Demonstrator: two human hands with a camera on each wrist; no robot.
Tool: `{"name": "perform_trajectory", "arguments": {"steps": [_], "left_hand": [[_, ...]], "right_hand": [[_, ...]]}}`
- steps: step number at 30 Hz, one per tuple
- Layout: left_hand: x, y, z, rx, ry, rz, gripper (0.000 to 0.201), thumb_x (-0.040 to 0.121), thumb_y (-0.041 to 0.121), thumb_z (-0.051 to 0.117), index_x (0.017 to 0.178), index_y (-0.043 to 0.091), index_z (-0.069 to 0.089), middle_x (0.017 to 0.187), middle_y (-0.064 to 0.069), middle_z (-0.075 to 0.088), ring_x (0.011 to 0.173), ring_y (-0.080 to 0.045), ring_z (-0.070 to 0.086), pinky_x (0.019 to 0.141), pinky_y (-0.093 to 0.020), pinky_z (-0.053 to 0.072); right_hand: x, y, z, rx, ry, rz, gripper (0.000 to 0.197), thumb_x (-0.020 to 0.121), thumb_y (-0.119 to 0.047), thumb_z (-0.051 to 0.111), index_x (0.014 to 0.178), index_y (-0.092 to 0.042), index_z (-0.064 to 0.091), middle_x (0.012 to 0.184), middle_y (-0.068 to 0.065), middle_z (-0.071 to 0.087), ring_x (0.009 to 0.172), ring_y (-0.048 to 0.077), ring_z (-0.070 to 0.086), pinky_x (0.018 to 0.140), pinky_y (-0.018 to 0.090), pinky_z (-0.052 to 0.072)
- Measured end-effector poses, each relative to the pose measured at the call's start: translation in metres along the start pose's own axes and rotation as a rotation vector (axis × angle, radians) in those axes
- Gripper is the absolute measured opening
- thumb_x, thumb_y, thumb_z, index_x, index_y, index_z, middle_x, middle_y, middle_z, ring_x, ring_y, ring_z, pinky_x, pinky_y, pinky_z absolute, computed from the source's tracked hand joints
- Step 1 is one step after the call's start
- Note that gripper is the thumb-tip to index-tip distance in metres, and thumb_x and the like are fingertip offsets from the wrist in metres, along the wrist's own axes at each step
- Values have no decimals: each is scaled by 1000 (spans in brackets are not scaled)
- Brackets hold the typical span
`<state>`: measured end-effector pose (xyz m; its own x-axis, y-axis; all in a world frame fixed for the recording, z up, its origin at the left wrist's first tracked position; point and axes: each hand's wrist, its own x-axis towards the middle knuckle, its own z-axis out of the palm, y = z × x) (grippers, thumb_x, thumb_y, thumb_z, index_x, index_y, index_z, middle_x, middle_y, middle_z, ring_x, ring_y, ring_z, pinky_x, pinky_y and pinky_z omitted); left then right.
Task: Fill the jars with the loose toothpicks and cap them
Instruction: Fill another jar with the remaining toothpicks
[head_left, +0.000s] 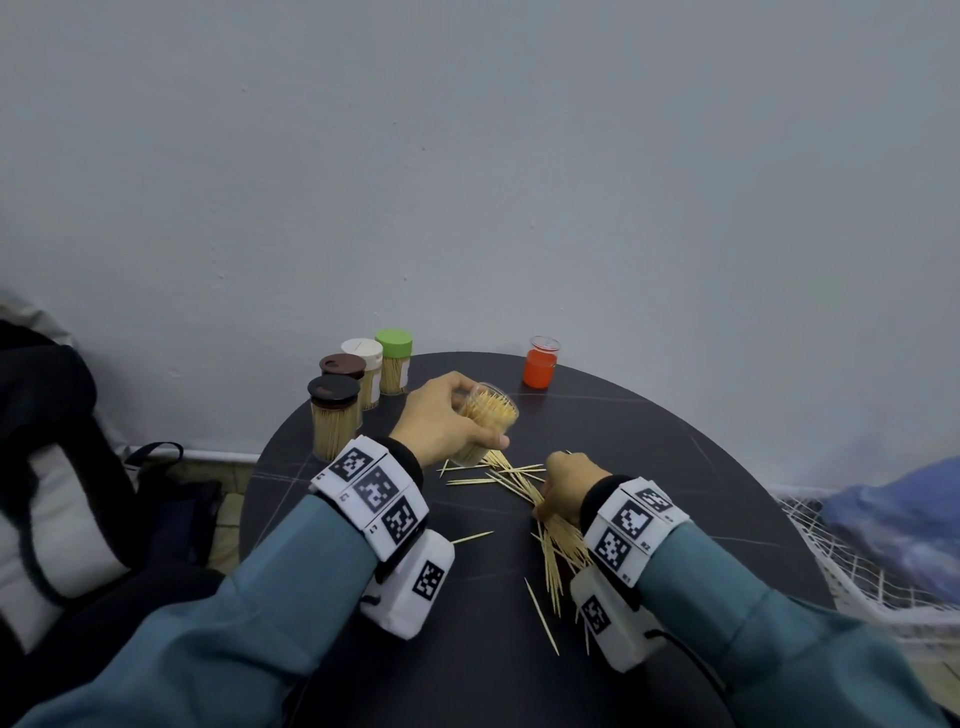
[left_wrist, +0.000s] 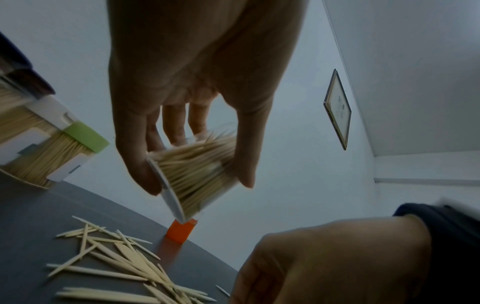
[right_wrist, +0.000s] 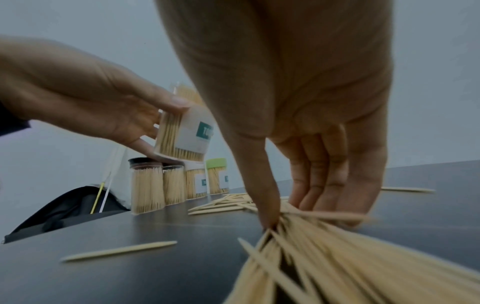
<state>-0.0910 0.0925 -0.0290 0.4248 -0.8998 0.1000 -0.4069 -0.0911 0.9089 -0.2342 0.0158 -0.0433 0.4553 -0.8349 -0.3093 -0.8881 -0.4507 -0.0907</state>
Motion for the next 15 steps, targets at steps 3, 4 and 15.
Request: {"name": "perform_trajectory", "arguments": {"steps": [3, 4, 15], "left_hand": [[-1, 0, -1, 0, -3, 3, 64, 61, 15, 87, 117, 12, 56, 111, -6, 63, 101, -18, 59, 90, -33, 50], [-2, 0, -2, 0, -7, 4, 64, 62, 15, 87, 117, 13, 56, 111, -5, 63, 101, -17, 59, 89, -31, 49], [-2, 2, -3, 3, -30, -3, 63, 64, 17, 86, 118, 14, 55, 112, -4, 62, 102, -16, 58, 91, -32, 48]], "right_hand": [[3, -2, 0, -8, 19, 11, 39, 84, -21, 67, 117, -7, 50, 120, 11, 57, 108, 26, 57, 89, 34, 49], [4, -3, 1, -9, 27, 14, 37, 86, -20, 65, 117, -6, 50, 120, 12, 57, 108, 26, 57, 88, 34, 49], [14, 13, -12, 97, -84, 42, 32, 86, -27, 65, 68, -13, 43, 72, 0, 49, 66, 14, 48, 51, 22, 35]]}}
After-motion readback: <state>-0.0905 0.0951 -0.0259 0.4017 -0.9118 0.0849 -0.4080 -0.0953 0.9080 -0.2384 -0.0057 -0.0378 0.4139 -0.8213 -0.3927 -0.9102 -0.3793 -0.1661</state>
